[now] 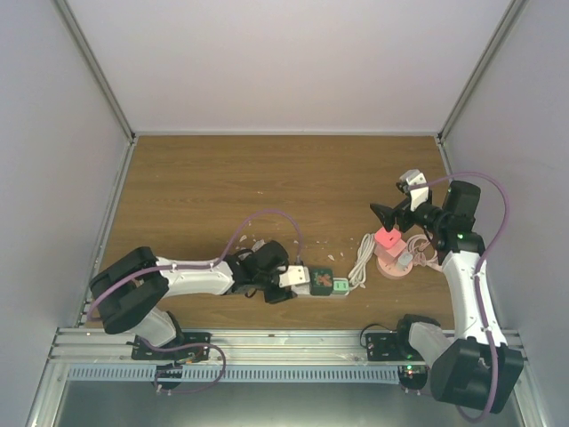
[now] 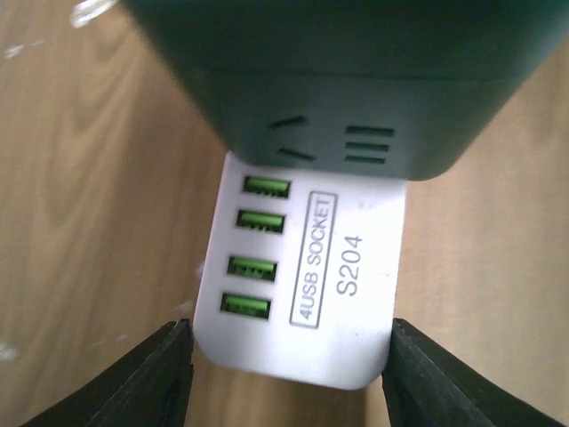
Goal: Pull the plug off the socket
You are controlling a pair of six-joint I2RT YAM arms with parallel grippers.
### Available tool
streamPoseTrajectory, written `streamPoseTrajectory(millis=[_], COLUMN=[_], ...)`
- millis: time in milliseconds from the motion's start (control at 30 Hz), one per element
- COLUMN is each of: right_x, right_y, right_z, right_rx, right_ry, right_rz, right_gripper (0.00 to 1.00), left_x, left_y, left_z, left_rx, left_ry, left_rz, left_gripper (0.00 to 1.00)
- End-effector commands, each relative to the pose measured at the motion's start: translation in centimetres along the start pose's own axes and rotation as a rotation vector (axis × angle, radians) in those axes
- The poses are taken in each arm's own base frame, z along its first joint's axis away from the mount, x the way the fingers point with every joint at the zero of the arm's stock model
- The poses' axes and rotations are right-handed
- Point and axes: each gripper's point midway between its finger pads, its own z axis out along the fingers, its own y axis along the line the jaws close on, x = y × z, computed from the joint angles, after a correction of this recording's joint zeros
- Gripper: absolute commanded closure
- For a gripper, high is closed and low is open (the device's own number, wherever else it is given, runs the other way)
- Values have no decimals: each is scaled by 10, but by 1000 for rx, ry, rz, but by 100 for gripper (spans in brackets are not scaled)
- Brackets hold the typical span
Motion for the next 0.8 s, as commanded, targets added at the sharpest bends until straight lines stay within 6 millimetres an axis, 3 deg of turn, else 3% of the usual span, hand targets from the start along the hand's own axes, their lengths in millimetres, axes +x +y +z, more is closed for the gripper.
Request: streamPoseTrajectory(millis=[0,200,367,433,567,667,767], right_x=[-4,-4,-4,-4,-4,-4,-4], right_y=[3,4,5,5,6,7,7], right_z=[-2,-2,-1,-1,-1,-1,-2], right_rx=[-7,-19,-25,-27,-33,-35,-35], right_ry=[-24,-28,-29,-29,-31,-32,-33], right_rz=[-12,-13,-12,-11,-12,-13,-14], right_gripper=[0,0,0,0,0,0,0], left_x=[-17,-1,4,1,-2,-10,-18], left_y=[39,68,79,69,57,57,59], left_z=[-15,-31,-46,-53,-58,-58,-51], left_rx=[-70,-66,-54,14,72,88,121], left_ry=[-92,-111,-138,-160,-175,-207,-221], left_rz=[-60,-125,-109,-38,141,191,190], left_gripper=[42,53,58,49,20,10,9])
